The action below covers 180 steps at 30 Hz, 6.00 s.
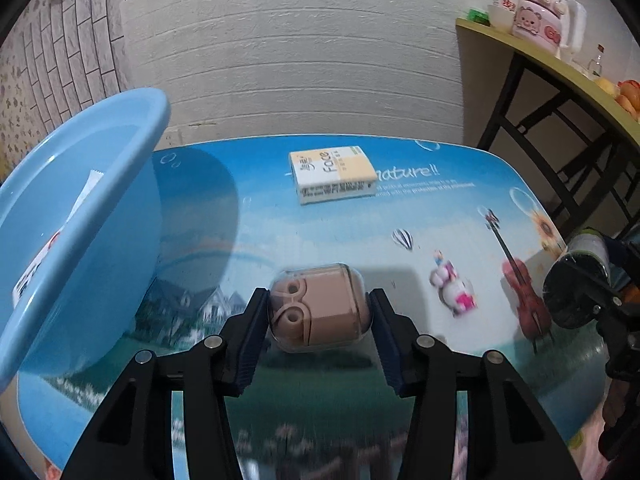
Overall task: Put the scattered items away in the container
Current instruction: 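Lift the pink case and jar and carry them over the basin, then open the left gripper to drop the pink case while the right releases the jar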
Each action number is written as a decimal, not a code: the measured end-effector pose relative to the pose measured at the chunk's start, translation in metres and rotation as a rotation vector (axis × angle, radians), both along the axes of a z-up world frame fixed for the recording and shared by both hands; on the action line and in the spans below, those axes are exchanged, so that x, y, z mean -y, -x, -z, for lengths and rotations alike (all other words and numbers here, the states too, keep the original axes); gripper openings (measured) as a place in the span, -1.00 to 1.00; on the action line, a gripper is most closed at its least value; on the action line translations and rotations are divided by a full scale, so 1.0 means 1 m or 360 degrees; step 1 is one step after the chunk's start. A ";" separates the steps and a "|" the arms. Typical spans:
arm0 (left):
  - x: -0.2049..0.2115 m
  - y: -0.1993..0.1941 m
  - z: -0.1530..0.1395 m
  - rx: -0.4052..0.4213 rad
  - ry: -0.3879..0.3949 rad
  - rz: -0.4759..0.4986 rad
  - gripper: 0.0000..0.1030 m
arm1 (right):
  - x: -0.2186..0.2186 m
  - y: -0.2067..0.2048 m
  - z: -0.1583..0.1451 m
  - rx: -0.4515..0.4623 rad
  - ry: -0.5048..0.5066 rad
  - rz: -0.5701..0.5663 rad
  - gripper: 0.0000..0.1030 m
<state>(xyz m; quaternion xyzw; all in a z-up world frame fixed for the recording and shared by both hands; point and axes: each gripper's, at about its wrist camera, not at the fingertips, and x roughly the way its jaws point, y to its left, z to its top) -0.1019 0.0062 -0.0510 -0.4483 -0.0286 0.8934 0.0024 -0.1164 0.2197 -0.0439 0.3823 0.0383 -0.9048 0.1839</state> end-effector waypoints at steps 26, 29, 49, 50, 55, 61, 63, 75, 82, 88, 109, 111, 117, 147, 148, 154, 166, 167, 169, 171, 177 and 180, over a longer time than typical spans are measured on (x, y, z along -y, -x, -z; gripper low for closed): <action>0.014 -0.070 0.007 0.0013 0.0022 0.0084 -0.07 | 0.025 -0.084 0.017 0.0092 -0.0134 0.0258 0.88; 0.014 -0.071 0.008 -0.0007 0.0031 0.0084 -0.07 | 0.025 -0.083 0.020 0.0117 -0.0131 0.0266 0.88; 0.012 -0.075 0.013 -0.0088 0.0066 0.0093 -0.07 | 0.037 -0.086 0.031 0.0070 -0.0235 0.0283 0.88; 0.012 -0.076 0.013 -0.0088 0.0067 0.0092 -0.07 | 0.036 -0.085 0.031 0.0072 -0.0233 0.0286 0.88; 0.012 -0.075 0.012 -0.0067 0.0068 0.0093 -0.08 | 0.035 -0.086 0.029 0.0084 -0.0216 0.0290 0.88; 0.013 -0.078 0.009 -0.0062 0.0050 0.0096 -0.08 | 0.032 -0.088 0.024 0.0079 -0.0210 0.0316 0.88; 0.012 -0.080 0.006 -0.0075 0.0047 0.0103 -0.08 | 0.033 -0.090 0.021 0.0068 -0.0209 0.0319 0.88; 0.025 -0.094 -0.040 -0.0253 0.0039 0.0094 -0.08 | 0.050 -0.098 -0.011 -0.0030 -0.0194 0.0269 0.88; 0.050 -0.101 -0.079 -0.0381 0.0039 0.0057 -0.08 | 0.079 -0.099 -0.043 -0.0115 -0.0151 0.0198 0.88; 0.078 -0.103 -0.106 -0.0484 0.0098 0.0003 -0.07 | 0.122 -0.092 -0.082 -0.0244 -0.0113 0.0068 0.88; 0.199 -0.070 -0.110 -0.0508 0.0191 -0.0242 -0.08 | 0.262 -0.055 -0.098 -0.0305 -0.0148 -0.0261 0.88; 0.207 -0.066 -0.105 -0.0495 0.0188 -0.0241 -0.07 | 0.270 -0.050 -0.097 -0.0300 -0.0153 -0.0265 0.88; 0.222 -0.052 -0.089 -0.0448 0.0195 -0.0246 -0.07 | 0.284 -0.035 -0.089 -0.0273 -0.0170 -0.0283 0.88; 0.244 -0.055 -0.083 -0.0507 0.0186 -0.0290 0.86 | 0.297 -0.010 -0.066 -0.0138 0.0001 -0.0407 0.90; 0.245 -0.056 -0.083 -0.0509 0.0190 -0.0291 0.89 | 0.298 -0.011 -0.065 -0.0130 -0.0004 -0.0404 0.90; 0.247 -0.060 -0.082 -0.0509 0.0213 -0.0303 0.94 | 0.298 -0.017 -0.070 -0.0194 -0.0006 -0.0383 1.00; 0.243 -0.069 -0.087 -0.0512 0.0199 -0.0303 0.94 | 0.252 -0.013 -0.087 -0.0266 0.0148 -0.0191 1.00; 0.242 -0.069 -0.087 -0.0511 0.0202 -0.0302 0.94 | 0.248 -0.012 -0.087 -0.0270 0.0153 -0.0173 1.00; 0.241 -0.070 -0.089 -0.0509 0.0202 -0.0301 0.94 | 0.238 -0.011 -0.088 -0.0276 0.0155 -0.0137 1.00; 0.239 -0.071 -0.091 -0.0510 0.0201 -0.0300 0.94 | 0.229 -0.012 -0.087 -0.0269 0.0152 -0.0108 1.00; 0.227 -0.076 -0.097 -0.0526 0.0197 -0.0276 0.94 | 0.206 -0.013 -0.090 -0.0264 0.0160 -0.0057 1.00; 0.218 -0.079 -0.098 -0.0522 0.0183 -0.0257 0.94 | 0.194 -0.018 -0.089 -0.0265 0.0142 -0.0047 1.00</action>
